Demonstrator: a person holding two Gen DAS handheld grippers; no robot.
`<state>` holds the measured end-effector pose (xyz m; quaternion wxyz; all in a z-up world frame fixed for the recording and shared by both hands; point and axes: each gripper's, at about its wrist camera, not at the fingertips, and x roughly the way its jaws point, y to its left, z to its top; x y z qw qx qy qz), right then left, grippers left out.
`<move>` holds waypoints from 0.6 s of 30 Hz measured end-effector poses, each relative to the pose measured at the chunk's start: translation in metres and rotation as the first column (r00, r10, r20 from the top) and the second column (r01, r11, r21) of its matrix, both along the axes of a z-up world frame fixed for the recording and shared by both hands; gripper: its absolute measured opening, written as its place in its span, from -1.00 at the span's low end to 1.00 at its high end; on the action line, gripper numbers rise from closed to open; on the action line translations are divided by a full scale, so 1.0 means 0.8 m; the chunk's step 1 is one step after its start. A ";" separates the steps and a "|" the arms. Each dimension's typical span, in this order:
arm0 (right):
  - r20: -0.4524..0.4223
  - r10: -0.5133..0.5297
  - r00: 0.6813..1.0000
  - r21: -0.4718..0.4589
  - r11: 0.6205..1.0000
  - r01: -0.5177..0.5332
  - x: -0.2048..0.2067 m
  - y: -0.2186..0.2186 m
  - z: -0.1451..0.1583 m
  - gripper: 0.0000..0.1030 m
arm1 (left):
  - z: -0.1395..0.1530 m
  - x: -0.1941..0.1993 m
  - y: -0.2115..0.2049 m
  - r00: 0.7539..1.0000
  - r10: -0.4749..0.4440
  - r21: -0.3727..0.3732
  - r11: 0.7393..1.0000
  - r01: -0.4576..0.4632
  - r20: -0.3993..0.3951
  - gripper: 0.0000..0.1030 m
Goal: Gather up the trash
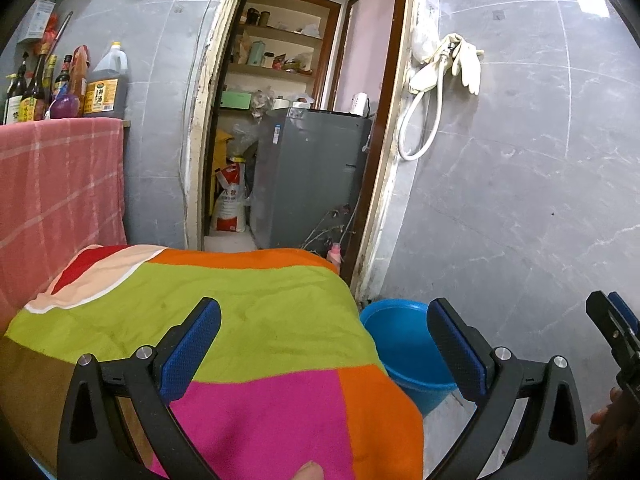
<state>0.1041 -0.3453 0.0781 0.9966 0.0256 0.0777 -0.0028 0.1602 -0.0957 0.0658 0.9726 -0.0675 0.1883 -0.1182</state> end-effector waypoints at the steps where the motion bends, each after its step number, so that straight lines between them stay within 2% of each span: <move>1: 0.001 0.002 1.000 -0.001 1.000 -0.002 -0.004 0.002 0.001 1.00 | 0.000 -0.005 0.001 1.000 -0.002 0.001 1.000 0.002 -0.001 0.96; 18: -0.038 0.008 0.999 -0.019 1.000 -0.009 -0.076 0.036 -0.013 1.00 | -0.020 -0.088 0.028 1.000 0.008 0.044 0.999 -0.008 -0.015 0.96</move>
